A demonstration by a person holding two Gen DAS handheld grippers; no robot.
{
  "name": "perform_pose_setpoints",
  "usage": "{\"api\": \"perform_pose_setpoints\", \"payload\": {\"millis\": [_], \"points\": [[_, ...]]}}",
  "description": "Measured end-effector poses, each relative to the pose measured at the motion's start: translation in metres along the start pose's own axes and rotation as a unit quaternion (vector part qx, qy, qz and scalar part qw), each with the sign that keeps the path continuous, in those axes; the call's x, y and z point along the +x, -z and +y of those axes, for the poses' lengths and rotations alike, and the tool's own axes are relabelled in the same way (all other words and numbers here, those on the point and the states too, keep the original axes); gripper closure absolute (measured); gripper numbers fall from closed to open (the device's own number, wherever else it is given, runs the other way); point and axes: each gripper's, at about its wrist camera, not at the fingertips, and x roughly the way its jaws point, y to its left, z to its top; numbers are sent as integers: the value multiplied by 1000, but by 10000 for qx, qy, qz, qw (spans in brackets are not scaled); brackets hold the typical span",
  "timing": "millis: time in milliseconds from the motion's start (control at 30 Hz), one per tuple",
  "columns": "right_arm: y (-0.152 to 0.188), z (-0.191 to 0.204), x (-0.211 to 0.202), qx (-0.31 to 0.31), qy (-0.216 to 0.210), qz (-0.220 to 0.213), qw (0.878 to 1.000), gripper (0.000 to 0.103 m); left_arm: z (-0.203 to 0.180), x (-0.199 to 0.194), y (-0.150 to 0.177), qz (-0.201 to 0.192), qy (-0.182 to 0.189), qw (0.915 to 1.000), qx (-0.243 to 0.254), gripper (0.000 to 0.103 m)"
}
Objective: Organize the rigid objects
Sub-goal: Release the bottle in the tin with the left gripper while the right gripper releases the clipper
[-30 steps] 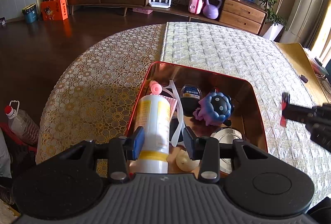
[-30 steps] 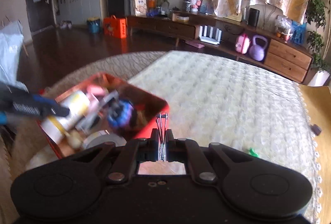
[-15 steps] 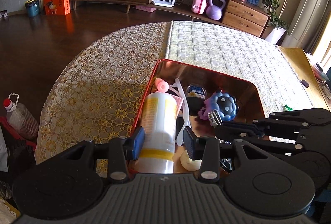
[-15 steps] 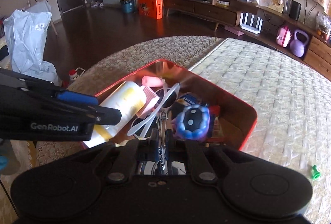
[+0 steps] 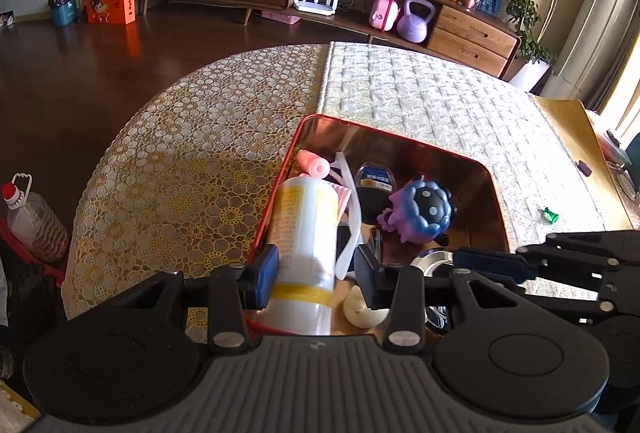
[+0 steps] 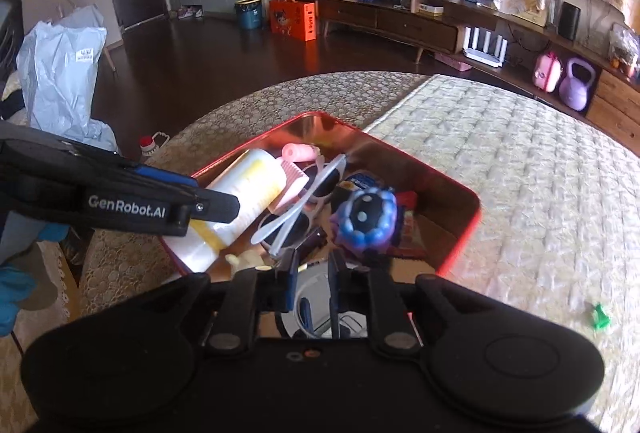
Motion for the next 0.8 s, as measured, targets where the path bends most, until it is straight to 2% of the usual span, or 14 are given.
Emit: {"api": "perform_pose_setpoints", "payload": {"millis": [333,433,567,700,800], "points": [[18,-24,-50,564,-7,-230,9981,76,-39,-23,0,-196,208,9989,364,61],[25,-31,-65,675,27,-325,9972,68,-53,-29,1,-253,275,9983,452,57],[36,-43,-85,848,71,-480,9952,63,-72,-37,4,-342,329,9975,531,43],[45,-56,-105,1012,210,-684,9923,51,-94,-40,8,-321,385,9966,661,42],[50,-68,-117,1145,314,-794,9898,43,-112,-41,11,-303,422,9957,773,36]]}}
